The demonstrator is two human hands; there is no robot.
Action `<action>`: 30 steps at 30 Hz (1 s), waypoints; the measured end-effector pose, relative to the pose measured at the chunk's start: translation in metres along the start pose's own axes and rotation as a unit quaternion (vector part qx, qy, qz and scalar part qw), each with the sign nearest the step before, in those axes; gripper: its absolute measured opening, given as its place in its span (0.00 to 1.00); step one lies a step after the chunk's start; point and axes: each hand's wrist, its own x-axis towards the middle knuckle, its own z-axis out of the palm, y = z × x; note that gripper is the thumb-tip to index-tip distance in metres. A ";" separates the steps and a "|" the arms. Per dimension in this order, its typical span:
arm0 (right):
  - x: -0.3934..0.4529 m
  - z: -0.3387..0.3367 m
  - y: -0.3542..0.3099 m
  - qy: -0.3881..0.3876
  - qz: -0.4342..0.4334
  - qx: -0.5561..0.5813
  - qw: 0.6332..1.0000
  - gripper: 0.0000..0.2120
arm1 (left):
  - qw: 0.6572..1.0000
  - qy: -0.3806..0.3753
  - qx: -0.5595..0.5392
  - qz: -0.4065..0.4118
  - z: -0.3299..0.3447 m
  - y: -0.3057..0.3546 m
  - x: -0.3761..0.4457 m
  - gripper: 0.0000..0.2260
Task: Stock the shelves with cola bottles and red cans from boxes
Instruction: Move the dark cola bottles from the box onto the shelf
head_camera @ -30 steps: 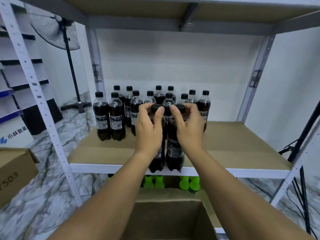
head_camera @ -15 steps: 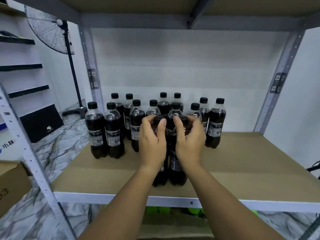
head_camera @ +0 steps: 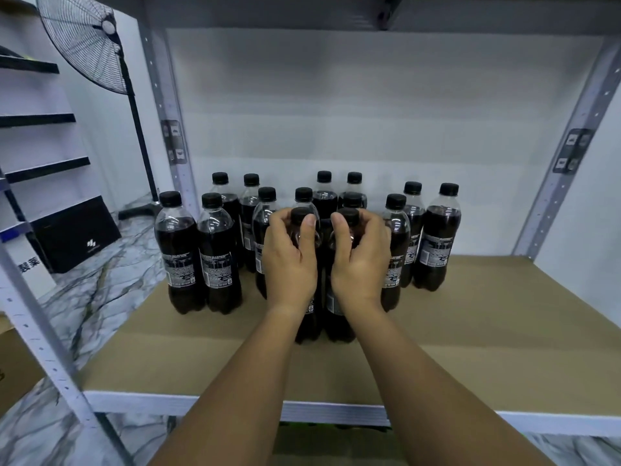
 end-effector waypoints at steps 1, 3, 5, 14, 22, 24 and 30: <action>0.000 0.001 0.000 0.001 0.001 0.000 1.000 0.19 | 1.000 0.002 -0.001 0.002 0.001 -0.001 0.001 0.12; 0.001 0.002 0.001 0.004 0.003 0.002 1.000 0.19 | 1.000 -0.002 -0.006 0.003 0.001 -0.002 0.001 0.14; 0.001 0.001 0.001 0.002 0.013 0.004 1.000 0.20 | 1.000 -0.007 -0.014 -0.004 0.001 -0.002 0.002 0.15; -0.005 -0.021 -0.009 -0.033 -0.001 -0.005 0.999 0.23 | 0.996 -0.056 -0.030 -0.066 -0.018 0.011 -0.017 0.26; -0.064 -0.097 -0.005 -0.111 -0.030 -0.014 0.993 0.19 | 0.997 -0.073 0.022 -0.018 -0.069 0.020 -0.096 0.18; -0.090 -0.118 0.002 -0.166 -0.009 -0.008 0.986 0.17 | 0.996 -0.091 0.007 -0.018 -0.084 0.022 -0.126 0.15; -0.189 -0.168 0.019 -0.235 0.093 0.014 0.967 0.17 | 0.967 -0.209 -0.011 -0.147 -0.126 0.003 -0.235 0.10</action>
